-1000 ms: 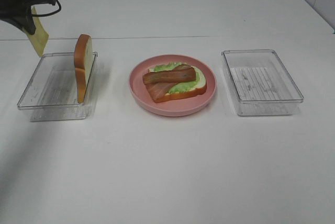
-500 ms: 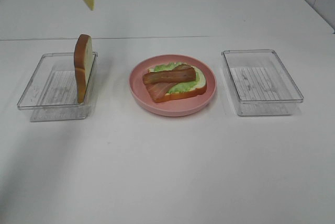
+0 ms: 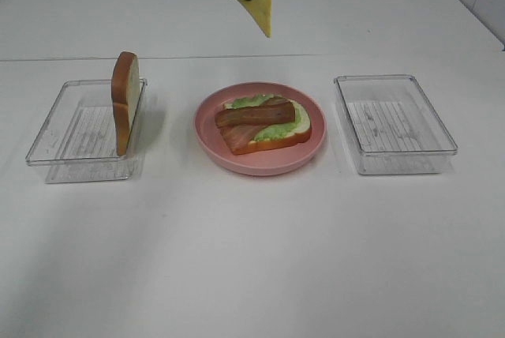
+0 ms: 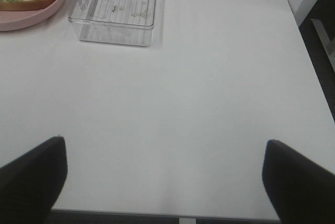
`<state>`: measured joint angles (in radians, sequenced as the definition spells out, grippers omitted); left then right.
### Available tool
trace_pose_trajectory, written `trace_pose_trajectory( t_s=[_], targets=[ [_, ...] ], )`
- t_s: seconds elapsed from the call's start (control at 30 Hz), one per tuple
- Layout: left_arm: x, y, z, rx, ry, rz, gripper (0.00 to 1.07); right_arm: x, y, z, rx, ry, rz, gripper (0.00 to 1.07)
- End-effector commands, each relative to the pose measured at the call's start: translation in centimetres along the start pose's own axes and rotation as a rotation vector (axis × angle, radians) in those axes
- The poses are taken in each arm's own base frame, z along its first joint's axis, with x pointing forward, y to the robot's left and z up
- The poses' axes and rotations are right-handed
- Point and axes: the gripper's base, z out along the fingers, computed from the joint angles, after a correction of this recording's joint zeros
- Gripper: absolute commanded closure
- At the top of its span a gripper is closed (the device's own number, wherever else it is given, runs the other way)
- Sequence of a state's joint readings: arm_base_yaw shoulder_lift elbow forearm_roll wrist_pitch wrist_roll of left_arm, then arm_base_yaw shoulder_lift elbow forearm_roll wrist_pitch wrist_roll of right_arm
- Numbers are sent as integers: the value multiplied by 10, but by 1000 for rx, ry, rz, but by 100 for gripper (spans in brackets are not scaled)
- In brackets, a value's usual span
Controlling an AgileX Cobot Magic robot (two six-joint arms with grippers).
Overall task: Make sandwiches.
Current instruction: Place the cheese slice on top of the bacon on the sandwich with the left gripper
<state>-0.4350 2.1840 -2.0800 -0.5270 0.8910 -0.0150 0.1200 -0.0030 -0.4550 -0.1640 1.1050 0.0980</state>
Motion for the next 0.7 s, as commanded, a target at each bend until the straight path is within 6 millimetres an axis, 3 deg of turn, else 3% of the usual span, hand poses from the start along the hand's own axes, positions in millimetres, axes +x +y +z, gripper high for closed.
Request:
trace_pose_trajectory(
  t_s=[0.03,0.07,0.17,0.23,0.37,0.53,0.7],
  targets=[
    [7,-5,20,65,22,-10,107,3,0,-3,1,-35,0,9],
    [7,-5,20,65,22,-10,107,3,0,-3,1,-35,0,9],
    [17,3,48,147,74,-78,107,3,0,-3,1,-35,0,9],
    [19,4,54,171,82,-94,107,3,0,-3,1,-35,0,9],
    [31,15,83,234,123,-147,107,3,0,-3,1,-35,0,9],
    [45,33,108,200,172,-175,107,3,0,-3,1,-35,0,9],
    [53,48,120,104,201,-168,107,3,0,-3,1,-35,0,9]
  ],
)
